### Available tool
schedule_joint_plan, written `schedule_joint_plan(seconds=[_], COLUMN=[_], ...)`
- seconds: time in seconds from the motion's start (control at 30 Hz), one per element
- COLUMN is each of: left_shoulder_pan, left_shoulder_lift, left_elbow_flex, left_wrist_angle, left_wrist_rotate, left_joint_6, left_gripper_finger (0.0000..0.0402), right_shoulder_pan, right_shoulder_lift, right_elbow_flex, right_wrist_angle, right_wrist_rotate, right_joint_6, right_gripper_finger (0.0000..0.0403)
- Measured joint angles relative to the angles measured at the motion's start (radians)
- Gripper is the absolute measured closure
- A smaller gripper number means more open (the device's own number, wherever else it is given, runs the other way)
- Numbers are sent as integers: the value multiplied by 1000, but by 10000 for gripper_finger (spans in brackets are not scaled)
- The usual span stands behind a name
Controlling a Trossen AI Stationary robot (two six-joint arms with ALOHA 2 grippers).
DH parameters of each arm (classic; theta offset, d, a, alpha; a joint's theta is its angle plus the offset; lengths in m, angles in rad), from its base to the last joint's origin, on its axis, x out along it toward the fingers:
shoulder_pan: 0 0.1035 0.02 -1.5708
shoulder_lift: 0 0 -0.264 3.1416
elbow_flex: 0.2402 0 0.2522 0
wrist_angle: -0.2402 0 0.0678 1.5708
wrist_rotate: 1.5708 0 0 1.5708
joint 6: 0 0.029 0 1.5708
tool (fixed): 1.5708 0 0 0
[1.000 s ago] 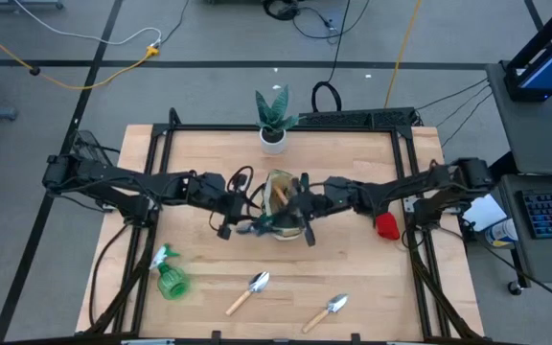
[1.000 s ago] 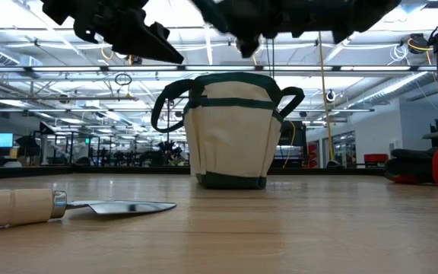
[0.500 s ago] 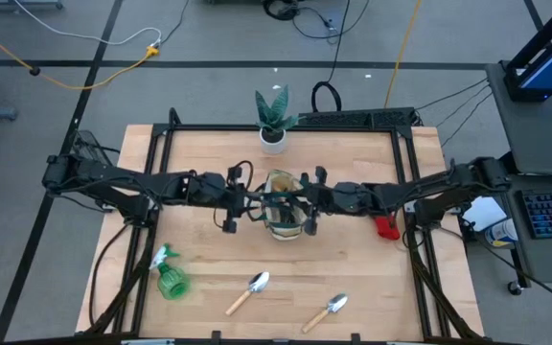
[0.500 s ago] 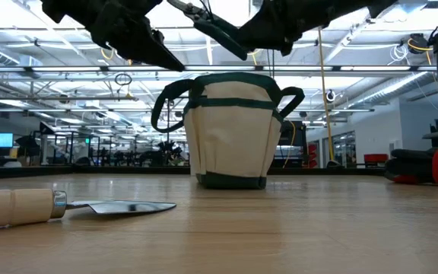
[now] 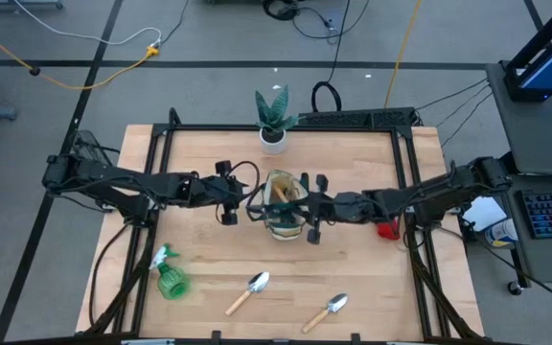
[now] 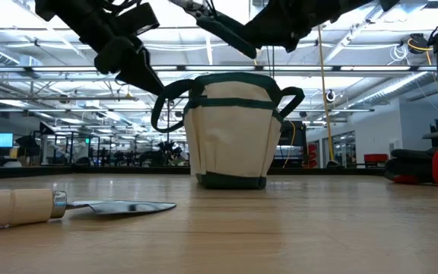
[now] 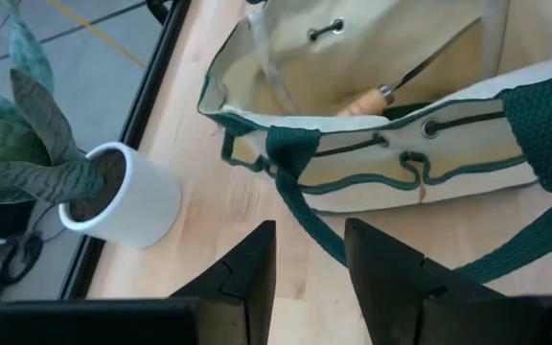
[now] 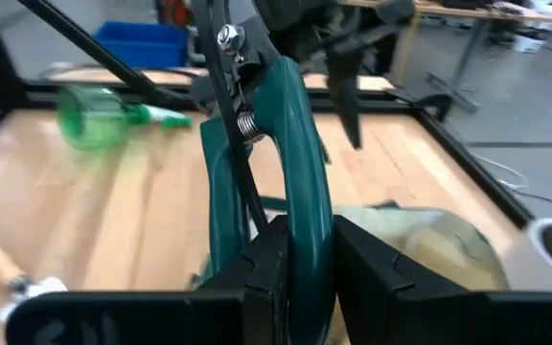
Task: Pick & Place Garden tools in Gardening bag
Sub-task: Put the green shear scissors into the gardening bag
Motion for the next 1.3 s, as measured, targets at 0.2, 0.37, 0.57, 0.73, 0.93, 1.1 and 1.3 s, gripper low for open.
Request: schedule_joint_plan(seconds=[0.2, 0.37, 0.57, 0.73, 0.93, 1.1, 1.3], left_shoulder_pan=[0, 0, 0, 0, 0, 0, 0], left_shoulder_lift=[0, 0, 0, 0, 0, 0, 0], left_elbow_flex=[0, 0, 0, 0, 0, 0, 0], left_wrist_angle=[0, 0, 0, 0, 0, 0, 0], left_wrist_rotate=[-2, -2, 1, 2, 3, 3, 6], left_joint_6=[-1, -4, -11, -10, -10, -10, -10], left_gripper_finger=[270, 270, 270, 270, 270, 270, 270], right_shoulder_pan=[7, -10, -18, -18, -34, -54, -56], right_shoulder_lift=[0, 0, 0, 0, 1, 0, 0], right_elbow_flex=[0, 0, 0, 0, 0, 0, 0], right_wrist_angle=[-63, -85, -152, -232, -309, -363, -449], right_wrist_rotate=[166, 201, 201, 201, 214, 213, 171], right_joint_6=[81, 174, 280, 369, 412, 478, 561], right_gripper_finger=[344, 344, 344, 344, 344, 344, 344])
